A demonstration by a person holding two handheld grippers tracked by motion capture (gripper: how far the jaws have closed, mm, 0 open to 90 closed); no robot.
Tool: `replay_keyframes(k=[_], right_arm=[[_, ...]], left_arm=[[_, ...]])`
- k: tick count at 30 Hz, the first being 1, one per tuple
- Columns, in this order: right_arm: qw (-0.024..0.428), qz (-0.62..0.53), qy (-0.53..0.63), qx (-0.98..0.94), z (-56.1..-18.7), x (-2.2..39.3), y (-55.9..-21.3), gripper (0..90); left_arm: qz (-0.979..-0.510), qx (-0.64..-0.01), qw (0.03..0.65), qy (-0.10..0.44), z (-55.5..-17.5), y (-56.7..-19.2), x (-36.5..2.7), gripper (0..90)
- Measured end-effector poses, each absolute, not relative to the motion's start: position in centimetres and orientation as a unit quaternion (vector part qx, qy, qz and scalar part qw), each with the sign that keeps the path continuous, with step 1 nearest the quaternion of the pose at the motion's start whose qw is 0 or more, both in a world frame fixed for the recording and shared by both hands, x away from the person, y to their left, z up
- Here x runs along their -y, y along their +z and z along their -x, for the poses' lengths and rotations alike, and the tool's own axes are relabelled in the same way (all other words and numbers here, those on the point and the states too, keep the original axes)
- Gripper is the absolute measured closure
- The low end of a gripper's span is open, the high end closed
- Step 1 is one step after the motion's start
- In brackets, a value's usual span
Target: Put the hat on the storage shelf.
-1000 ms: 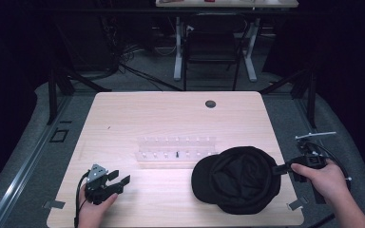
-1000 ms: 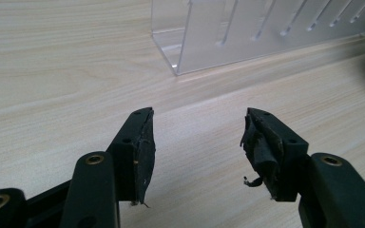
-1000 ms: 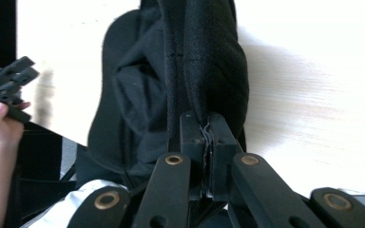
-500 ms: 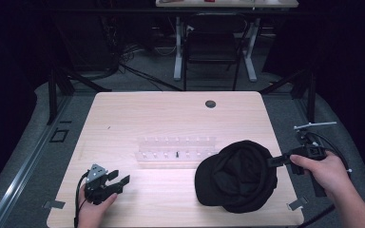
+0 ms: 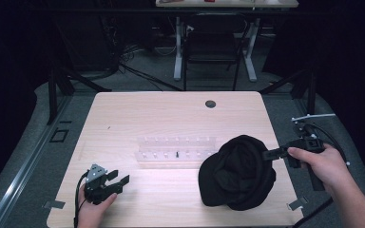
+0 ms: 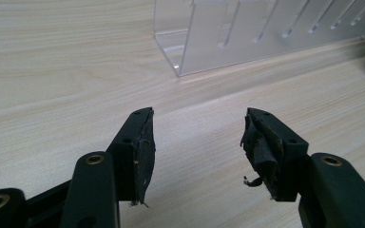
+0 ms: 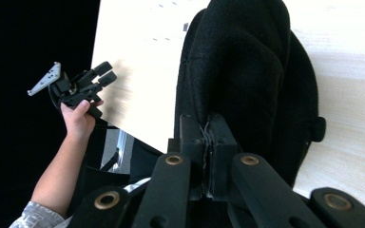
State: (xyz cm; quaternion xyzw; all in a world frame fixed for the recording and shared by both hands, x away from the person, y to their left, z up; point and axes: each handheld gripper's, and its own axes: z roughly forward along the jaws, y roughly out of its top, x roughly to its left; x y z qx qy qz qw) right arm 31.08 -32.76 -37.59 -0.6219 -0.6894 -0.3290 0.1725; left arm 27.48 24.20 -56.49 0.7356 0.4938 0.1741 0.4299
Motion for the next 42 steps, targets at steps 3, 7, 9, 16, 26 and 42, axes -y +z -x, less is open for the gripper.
replay_keyframes(k=[3,7,9,16,26,42], right_arm=[[0.179,0.621,-0.352,0.677,-31.0,32.5,-37.1,88.1],[0.183,0.616,-0.360,0.677,-31.0,32.5,-36.5,88.2],[0.182,0.613,-0.367,0.676,-31.0,32.5,-36.2,88.2],[0.178,0.612,-0.382,0.669,-30.9,32.6,-35.3,88.2],[0.180,0.613,-0.395,0.660,-31.0,33.1,-34.3,88.2],[0.174,0.613,-0.431,0.639,-31.4,33.3,-31.8,88.2]], left_arm=[[-0.736,-0.493,0.430,0.175,-27.5,-56.5,-24.2,44.3],[-0.736,-0.493,0.429,0.175,-27.5,-56.5,-24.2,44.3],[-0.736,-0.494,0.429,0.175,-27.5,-56.5,-24.2,44.3],[-0.734,-0.494,0.432,0.176,-27.5,-56.5,-24.2,44.2],[-0.735,-0.494,0.430,0.173,-27.5,-56.5,-24.2,43.9],[-0.735,-0.497,0.431,0.166,-27.5,-56.6,-24.2,43.7]])
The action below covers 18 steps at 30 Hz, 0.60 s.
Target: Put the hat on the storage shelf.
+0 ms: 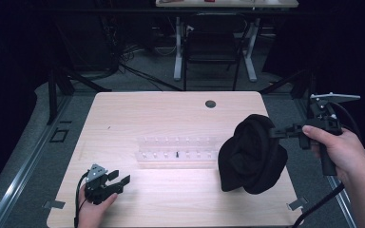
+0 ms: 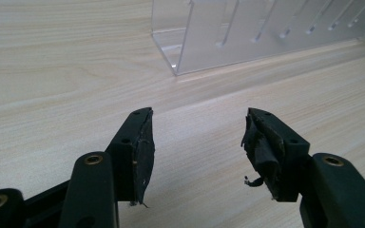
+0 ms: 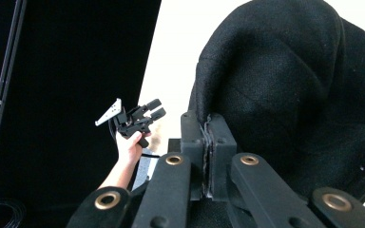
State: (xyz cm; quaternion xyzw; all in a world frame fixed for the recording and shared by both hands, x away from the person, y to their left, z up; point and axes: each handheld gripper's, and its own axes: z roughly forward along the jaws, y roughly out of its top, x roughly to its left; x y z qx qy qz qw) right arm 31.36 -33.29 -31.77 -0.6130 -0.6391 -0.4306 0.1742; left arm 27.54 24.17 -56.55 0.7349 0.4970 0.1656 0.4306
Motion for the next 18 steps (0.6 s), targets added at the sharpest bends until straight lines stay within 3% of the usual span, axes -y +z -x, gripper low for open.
replay_keyframes(k=[18], right_arm=[[0.169,0.604,-0.440,0.643,-32.7,31.4,-28.7,88.3]], left_arm=[[-0.729,-0.500,0.438,0.164,-27.6,-56.5,-24.3,43.3]])
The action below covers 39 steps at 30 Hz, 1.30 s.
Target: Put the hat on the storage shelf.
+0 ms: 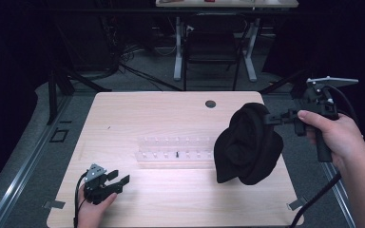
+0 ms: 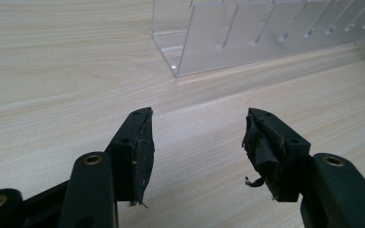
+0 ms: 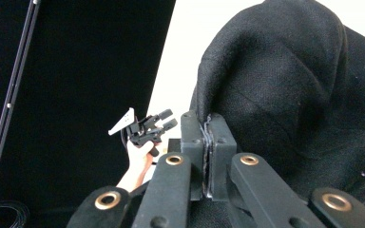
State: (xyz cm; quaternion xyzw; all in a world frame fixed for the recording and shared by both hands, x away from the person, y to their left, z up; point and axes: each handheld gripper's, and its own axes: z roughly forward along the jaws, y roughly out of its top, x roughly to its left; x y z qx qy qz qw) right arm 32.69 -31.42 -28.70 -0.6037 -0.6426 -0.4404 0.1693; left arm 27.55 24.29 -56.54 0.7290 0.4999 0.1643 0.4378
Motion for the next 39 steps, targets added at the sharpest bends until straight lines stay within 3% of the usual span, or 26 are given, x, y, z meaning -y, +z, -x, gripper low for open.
replay_keyframes(k=[39], right_arm=[[0.168,0.589,-0.448,0.651,-38.5,22.4,-27.7,88.4]], left_arm=[[-0.730,-0.497,0.441,0.160,-27.7,-56.4,-24.4,43.3]])
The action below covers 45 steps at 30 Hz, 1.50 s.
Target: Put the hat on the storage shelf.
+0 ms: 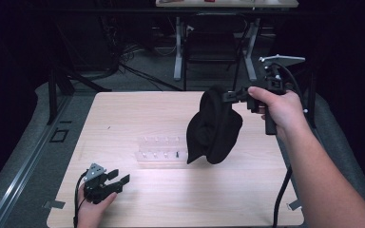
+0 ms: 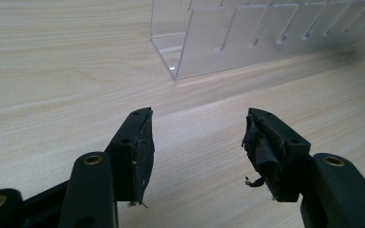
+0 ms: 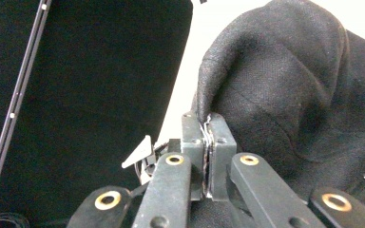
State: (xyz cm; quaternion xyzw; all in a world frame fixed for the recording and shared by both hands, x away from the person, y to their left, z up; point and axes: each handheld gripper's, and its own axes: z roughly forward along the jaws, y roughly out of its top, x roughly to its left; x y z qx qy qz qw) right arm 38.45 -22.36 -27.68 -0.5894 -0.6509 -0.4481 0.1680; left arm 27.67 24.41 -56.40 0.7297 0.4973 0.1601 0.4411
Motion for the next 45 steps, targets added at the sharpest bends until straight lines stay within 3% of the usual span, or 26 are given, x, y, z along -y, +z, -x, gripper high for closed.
replay_keyframes(k=[16,35,45], right_arm=[[0.165,0.596,-0.443,0.649,-40.8,18.6,-29.0,88.4],[0.151,0.603,-0.438,0.649,-41.8,17.4,-29.7,88.3],[0.188,0.586,-0.459,0.641,-41.6,16.6,-30.6,88.3]], left_arm=[[-0.730,-0.498,0.440,0.159,-27.7,-56.3,-24.6,43.2],[-0.732,-0.494,0.441,0.160,-27.8,-56.3,-24.3,43.3],[-0.739,-0.484,0.441,0.158,-27.9,-56.2,-23.9,44.3]])
